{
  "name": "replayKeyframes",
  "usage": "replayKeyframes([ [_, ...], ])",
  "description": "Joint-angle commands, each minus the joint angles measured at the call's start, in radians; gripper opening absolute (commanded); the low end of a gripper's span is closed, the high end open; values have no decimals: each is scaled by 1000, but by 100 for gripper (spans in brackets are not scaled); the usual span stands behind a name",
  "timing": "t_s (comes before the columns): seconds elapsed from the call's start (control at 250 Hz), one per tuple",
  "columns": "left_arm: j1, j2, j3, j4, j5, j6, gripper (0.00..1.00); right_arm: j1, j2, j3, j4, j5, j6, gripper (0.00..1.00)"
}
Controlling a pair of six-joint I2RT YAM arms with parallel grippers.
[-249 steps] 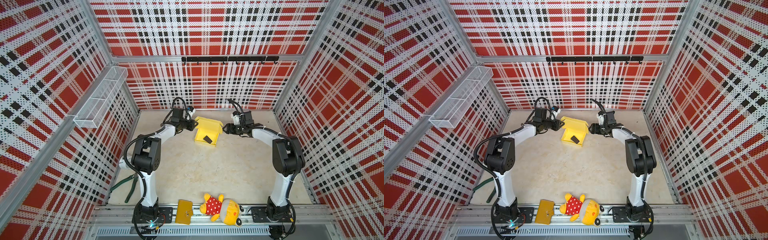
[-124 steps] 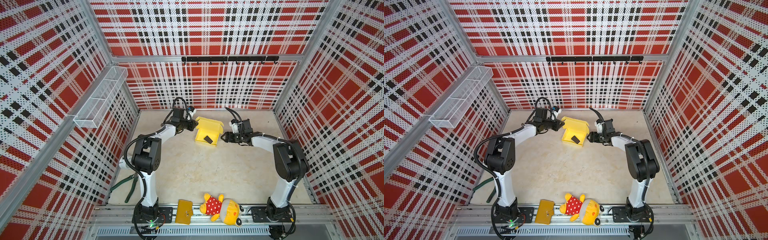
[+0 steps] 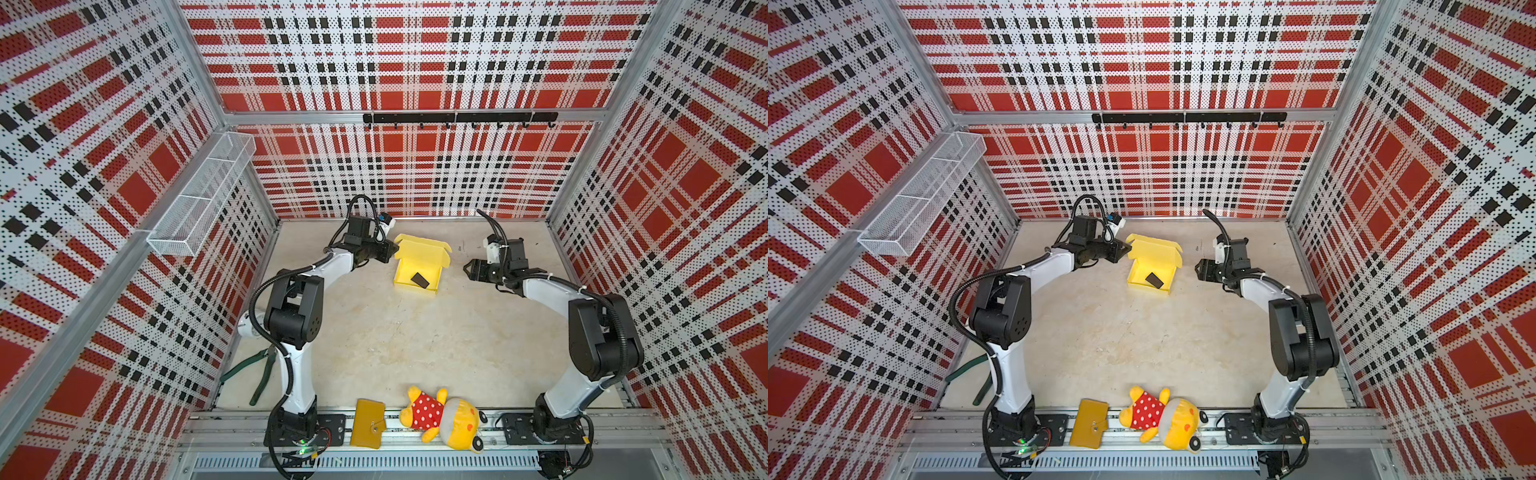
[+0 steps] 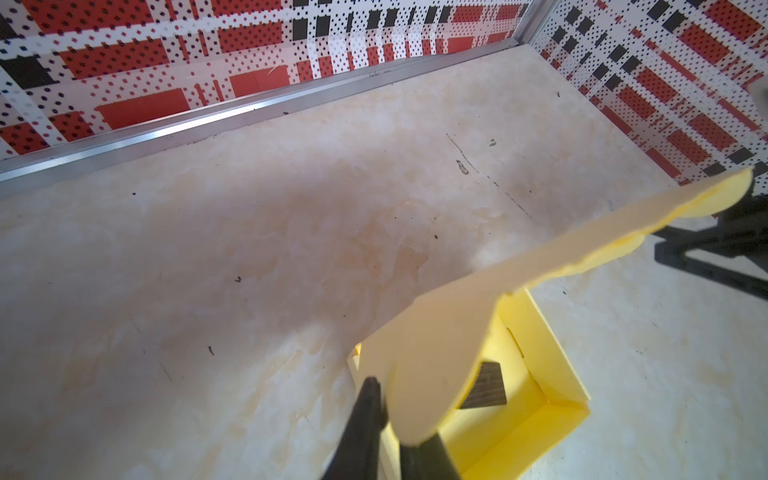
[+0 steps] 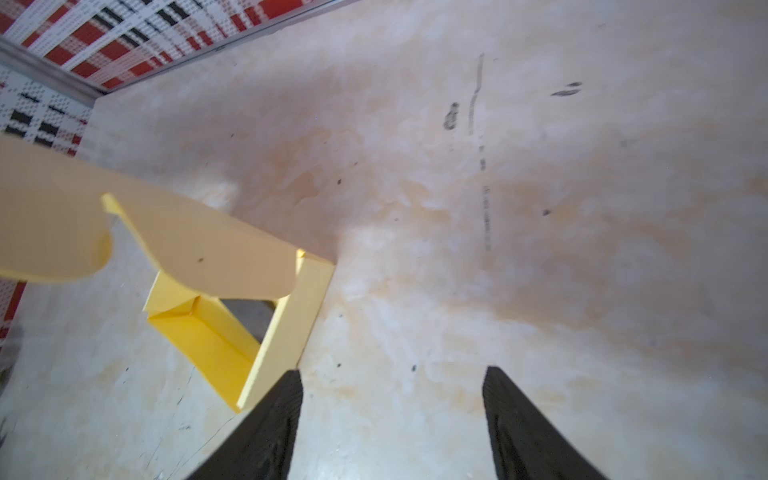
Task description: Fold the paper box
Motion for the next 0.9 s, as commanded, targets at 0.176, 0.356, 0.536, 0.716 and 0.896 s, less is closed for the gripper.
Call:
replayKeyframes([
  [0.176,-14,-3,19,-8,4,19,14,50,154,158,156,-59,39,71],
  [0.356,-12,5,27,-8,12,5,14,104,171,142,187,-108,8,71],
  [0.536,-14,9,35,-9,16,-6,13,118,95,-7,291,-120,37,70],
  [0.716,-48,13,35,-13,14,-4,13,145,54,-118,381,-176,28,70],
  [0.896,-54,1,13,-9,8,9,12,160,22,-207,492,-238,2,70],
])
